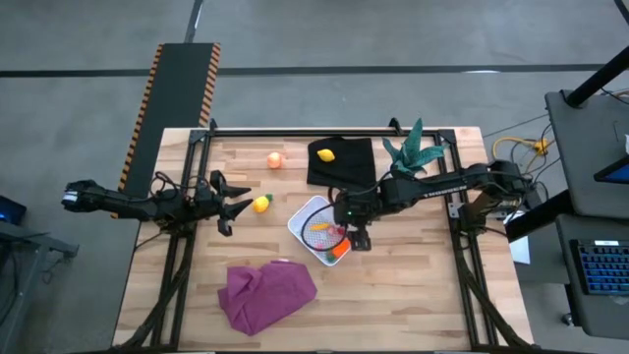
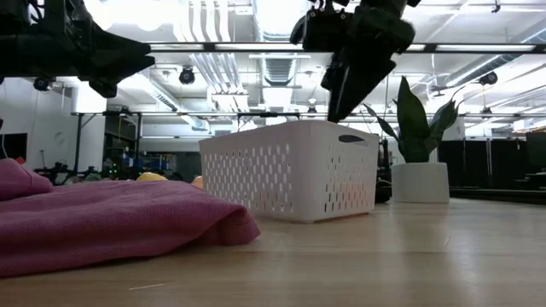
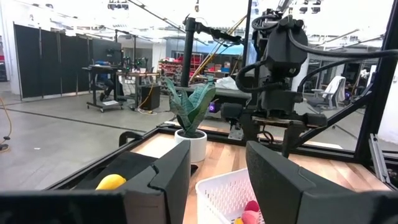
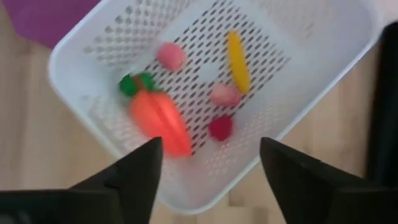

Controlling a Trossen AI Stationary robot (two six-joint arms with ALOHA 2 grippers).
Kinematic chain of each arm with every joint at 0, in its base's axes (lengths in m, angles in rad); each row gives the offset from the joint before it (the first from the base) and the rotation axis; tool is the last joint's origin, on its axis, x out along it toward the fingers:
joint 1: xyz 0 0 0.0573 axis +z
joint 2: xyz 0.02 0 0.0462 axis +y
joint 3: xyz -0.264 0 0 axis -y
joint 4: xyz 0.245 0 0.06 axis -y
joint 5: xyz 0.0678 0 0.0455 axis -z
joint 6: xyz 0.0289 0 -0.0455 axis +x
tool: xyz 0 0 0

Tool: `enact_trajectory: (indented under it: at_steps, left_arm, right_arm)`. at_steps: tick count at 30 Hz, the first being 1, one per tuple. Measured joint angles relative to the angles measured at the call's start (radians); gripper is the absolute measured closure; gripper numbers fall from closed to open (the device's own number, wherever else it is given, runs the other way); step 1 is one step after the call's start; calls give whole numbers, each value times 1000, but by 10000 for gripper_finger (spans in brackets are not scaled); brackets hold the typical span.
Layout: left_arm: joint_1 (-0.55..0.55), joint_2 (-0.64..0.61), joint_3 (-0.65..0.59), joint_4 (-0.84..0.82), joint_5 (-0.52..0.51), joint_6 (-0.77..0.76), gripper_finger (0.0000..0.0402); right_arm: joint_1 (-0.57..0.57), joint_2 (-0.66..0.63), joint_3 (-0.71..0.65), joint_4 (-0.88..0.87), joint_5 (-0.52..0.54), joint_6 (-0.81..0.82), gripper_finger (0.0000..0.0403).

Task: Pick and placing Produce into tupperware
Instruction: Put the lemon into the white bin

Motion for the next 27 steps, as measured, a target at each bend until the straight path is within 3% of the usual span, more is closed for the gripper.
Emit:
enact_trajectory:
  at_steps: [3, 12, 20, 27]
  left_arm:
    - [0, 0, 0, -1, 0, -1, 259]
    - [0, 8, 0, 0, 2, -105, 259]
    - [0, 21, 0, 0, 3, -99, 259]
    - [0, 20, 0, 1, 3, 30, 259]
  right_arm:
    - [-18, -3, 0, 67, 40, -48, 106]
    - [-165, -9, 104, 102, 11, -147, 52]
    - [-293, -8, 186, 113, 7, -240, 44]
    - [-384, 48, 307, 97, -1, -336, 44]
